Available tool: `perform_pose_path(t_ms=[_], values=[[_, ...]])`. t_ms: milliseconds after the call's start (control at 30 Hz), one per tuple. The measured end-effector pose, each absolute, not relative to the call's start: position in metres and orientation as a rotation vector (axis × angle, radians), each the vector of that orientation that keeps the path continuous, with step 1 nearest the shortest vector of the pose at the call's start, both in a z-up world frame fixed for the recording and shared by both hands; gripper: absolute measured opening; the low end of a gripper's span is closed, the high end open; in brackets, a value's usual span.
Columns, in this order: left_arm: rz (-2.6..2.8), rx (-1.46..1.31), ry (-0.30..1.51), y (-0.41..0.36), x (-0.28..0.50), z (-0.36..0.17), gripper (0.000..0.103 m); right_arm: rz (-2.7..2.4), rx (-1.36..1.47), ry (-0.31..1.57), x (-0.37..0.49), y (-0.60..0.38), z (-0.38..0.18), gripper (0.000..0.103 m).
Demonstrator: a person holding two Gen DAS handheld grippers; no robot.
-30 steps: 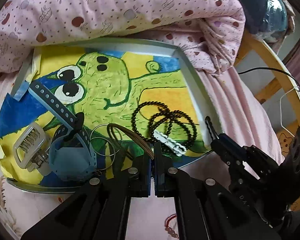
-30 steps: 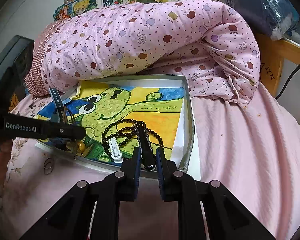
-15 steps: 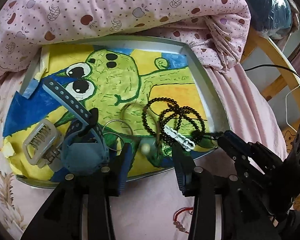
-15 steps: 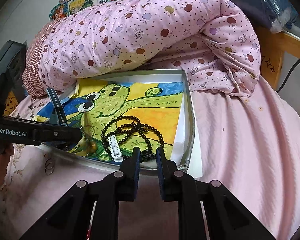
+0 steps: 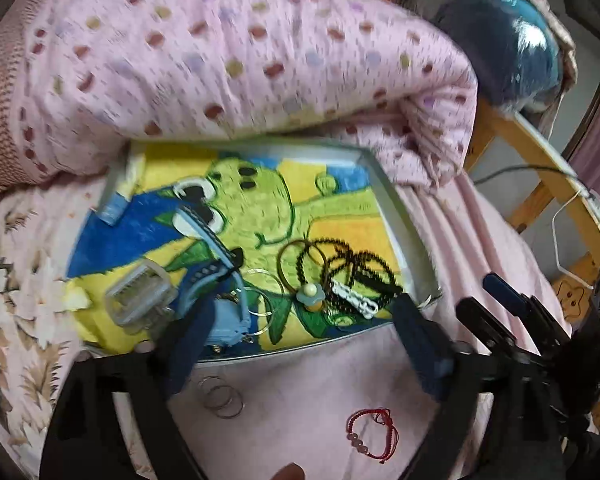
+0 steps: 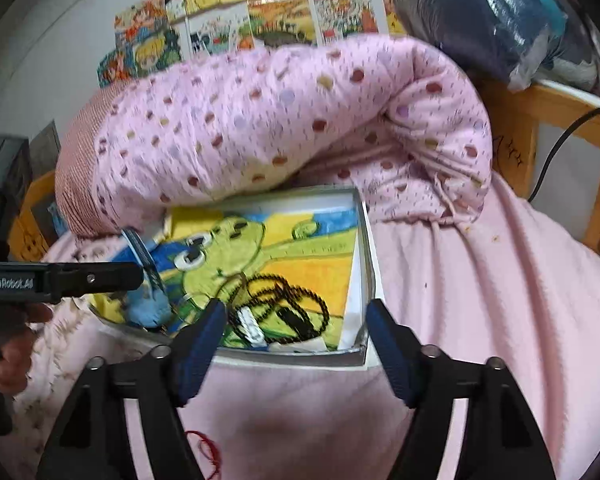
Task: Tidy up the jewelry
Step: 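Open both grippers to release the cord and hair tie in the tray, then lift both grippers away and move them toward the remaining jewelry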
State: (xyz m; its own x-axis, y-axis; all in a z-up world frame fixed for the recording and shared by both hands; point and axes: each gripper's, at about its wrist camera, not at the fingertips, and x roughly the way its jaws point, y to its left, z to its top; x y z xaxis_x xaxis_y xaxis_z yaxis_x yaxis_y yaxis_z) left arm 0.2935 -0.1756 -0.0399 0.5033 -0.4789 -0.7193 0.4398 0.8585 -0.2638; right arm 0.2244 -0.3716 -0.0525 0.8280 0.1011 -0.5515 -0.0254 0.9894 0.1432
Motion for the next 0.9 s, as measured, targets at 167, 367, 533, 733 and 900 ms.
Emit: perform_pose_path(t_ms=[167,367,533,733,900], values=[[-0.515,-0.049,0.776,-0.156,0.272,-0.017,0.090,0.083,0.121,0.525,0.205,-0.362,-0.026,0.091],[-0.473,-0.027,0.629,-0.129,0.235,0.004,0.101,0.094,0.100,0.461,0.176,-0.344,-0.004,0.103],[-0.450,-0.023,0.574,-0.107,0.208,0.011,0.101,0.106,0.041,0.432,0.152,-0.324,0.009,0.103],[-0.406,0.016,0.550,-0.084,0.176,0.017,0.101,0.137,0.039,0.411,0.131,-0.305,0.015,0.103],[-0.390,0.041,0.562,-0.065,0.154,0.011,0.101,0.148,0.008,0.428,0.116,-0.286,0.014,0.103]])
